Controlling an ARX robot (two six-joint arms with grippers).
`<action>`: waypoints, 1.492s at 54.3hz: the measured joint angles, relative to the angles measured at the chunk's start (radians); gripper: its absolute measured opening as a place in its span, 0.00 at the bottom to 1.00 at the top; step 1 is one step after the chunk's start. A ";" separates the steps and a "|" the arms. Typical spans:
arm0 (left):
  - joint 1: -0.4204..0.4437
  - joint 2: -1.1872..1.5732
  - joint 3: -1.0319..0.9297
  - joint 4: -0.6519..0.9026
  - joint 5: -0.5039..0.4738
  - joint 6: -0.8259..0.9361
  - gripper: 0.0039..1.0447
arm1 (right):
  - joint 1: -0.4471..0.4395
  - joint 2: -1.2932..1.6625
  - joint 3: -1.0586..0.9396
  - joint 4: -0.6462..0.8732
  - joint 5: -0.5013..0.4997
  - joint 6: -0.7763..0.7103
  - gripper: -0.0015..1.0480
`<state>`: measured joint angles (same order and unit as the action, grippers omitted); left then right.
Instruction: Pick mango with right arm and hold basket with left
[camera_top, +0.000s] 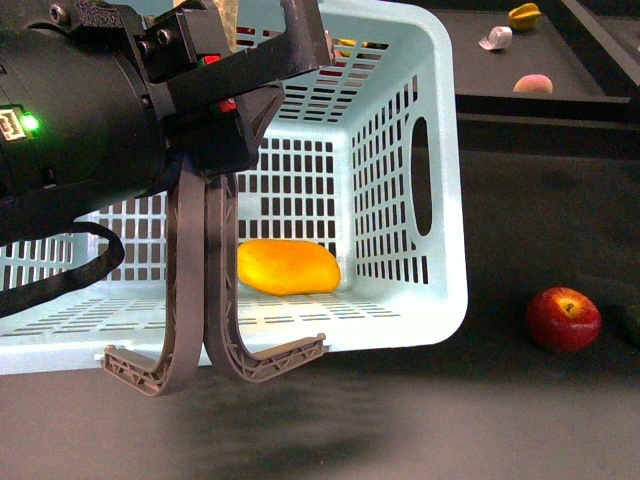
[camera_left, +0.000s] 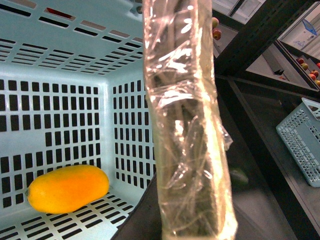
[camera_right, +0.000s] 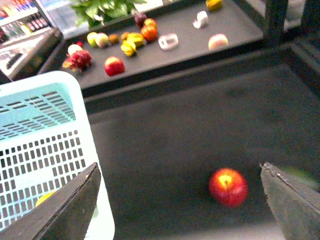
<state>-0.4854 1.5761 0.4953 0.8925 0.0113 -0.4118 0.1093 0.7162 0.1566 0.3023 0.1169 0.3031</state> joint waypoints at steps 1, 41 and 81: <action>0.000 0.000 0.000 0.000 0.000 0.000 0.08 | -0.002 0.006 -0.020 0.068 -0.008 -0.023 0.87; -0.001 -0.001 0.000 0.000 0.000 -0.001 0.08 | -0.108 -0.318 -0.152 0.096 -0.116 -0.299 0.02; -0.001 -0.001 0.000 0.000 0.000 0.000 0.08 | -0.108 -0.587 -0.151 -0.180 -0.117 -0.299 0.02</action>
<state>-0.4866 1.5749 0.4953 0.8925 0.0116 -0.4122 0.0013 0.1291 0.0059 0.1219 0.0002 0.0040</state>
